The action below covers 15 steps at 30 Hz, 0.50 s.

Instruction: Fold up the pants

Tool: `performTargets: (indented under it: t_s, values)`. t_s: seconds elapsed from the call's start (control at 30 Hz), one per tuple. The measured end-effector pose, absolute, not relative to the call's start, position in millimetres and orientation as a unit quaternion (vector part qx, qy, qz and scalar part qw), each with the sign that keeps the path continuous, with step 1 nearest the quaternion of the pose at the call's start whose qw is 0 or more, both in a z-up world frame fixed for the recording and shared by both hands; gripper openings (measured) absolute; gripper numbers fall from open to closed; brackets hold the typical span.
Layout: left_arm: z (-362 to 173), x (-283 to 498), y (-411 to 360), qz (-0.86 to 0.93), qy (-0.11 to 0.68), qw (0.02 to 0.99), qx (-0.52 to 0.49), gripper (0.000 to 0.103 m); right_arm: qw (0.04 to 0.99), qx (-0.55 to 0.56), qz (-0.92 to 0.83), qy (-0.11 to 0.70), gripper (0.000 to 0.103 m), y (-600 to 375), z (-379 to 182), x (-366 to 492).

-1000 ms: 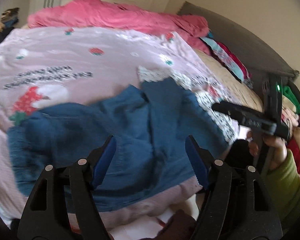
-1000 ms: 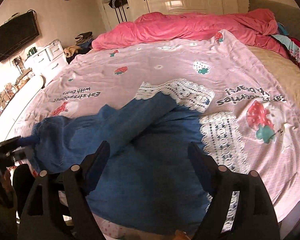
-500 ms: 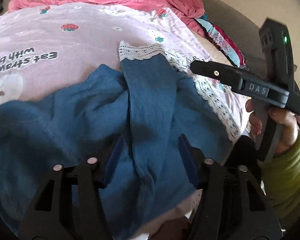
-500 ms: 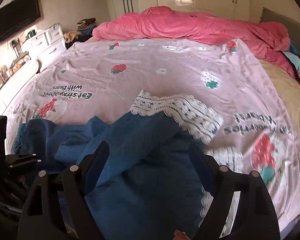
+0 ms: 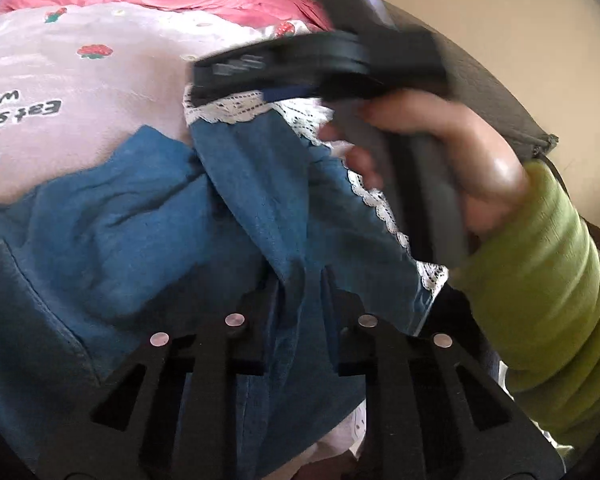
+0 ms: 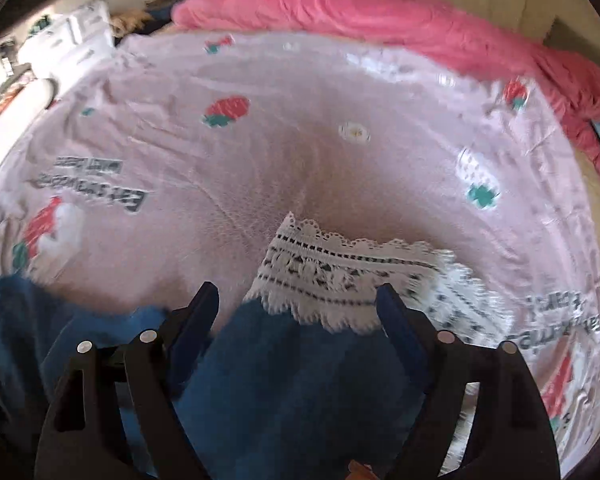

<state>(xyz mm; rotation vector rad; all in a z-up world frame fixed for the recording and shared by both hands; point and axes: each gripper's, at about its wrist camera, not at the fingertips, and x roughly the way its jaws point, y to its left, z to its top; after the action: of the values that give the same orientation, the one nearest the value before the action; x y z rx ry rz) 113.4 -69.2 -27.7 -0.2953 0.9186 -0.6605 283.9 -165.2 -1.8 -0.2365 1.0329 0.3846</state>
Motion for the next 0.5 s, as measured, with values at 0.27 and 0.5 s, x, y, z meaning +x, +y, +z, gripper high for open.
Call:
performTargets:
  t_s: [0.27,0.5]
  values:
    - [-29.2,113.4,-65.2,-0.313,0.431,0.835,-0.142,0.013,0.83,-0.142,0.141,0.52,0.059,-136.0,-36.6,316.1]
    - [-26.3,116.6,-53.5,-0.3,0.426,0.843,-0.135,0.013,0.856,-0.12,0.152,0.479,0.01,-169.2,-18.3,307.3]
